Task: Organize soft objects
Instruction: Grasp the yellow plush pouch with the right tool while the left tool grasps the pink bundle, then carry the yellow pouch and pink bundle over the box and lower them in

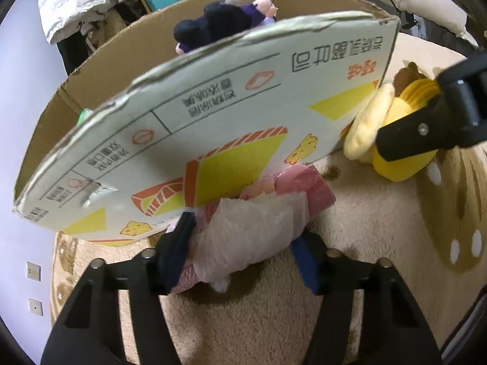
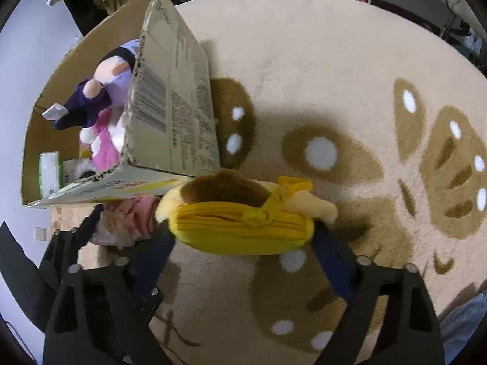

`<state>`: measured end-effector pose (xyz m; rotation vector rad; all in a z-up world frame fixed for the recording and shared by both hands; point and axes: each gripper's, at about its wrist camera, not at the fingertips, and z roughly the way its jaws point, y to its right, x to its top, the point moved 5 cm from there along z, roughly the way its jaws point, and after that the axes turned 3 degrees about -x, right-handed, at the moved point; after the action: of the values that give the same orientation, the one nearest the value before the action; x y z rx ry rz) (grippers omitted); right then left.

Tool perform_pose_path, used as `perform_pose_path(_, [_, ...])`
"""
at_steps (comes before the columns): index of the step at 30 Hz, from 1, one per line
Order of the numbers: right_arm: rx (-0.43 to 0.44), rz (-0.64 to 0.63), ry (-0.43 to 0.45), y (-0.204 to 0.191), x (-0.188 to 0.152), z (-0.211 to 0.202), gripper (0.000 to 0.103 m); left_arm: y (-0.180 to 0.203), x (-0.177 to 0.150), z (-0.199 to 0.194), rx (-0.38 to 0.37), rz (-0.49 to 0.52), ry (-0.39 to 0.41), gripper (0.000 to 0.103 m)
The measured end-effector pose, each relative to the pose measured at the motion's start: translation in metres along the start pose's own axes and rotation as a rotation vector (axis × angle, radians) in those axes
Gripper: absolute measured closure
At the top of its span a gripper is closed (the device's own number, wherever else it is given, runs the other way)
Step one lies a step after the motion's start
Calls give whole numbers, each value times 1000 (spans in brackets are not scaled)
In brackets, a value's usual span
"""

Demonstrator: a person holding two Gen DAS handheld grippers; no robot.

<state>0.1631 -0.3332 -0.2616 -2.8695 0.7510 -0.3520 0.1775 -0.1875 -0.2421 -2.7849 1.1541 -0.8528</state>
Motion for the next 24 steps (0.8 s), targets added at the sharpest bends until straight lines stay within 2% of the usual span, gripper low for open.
perform_pose_path(3, [-8,-17,5,-2,1,1,17,-1,0,-6,1,8,11,56])
perform_pose_path(11, [6,-36,22,-11,-7,-9,30,-10,-3,-31,-25,-24,28,63])
perform_pose_path(24, [60,-75,103,-20,-22,-47,32,-21,-14,-63,-54,-114,53,71])
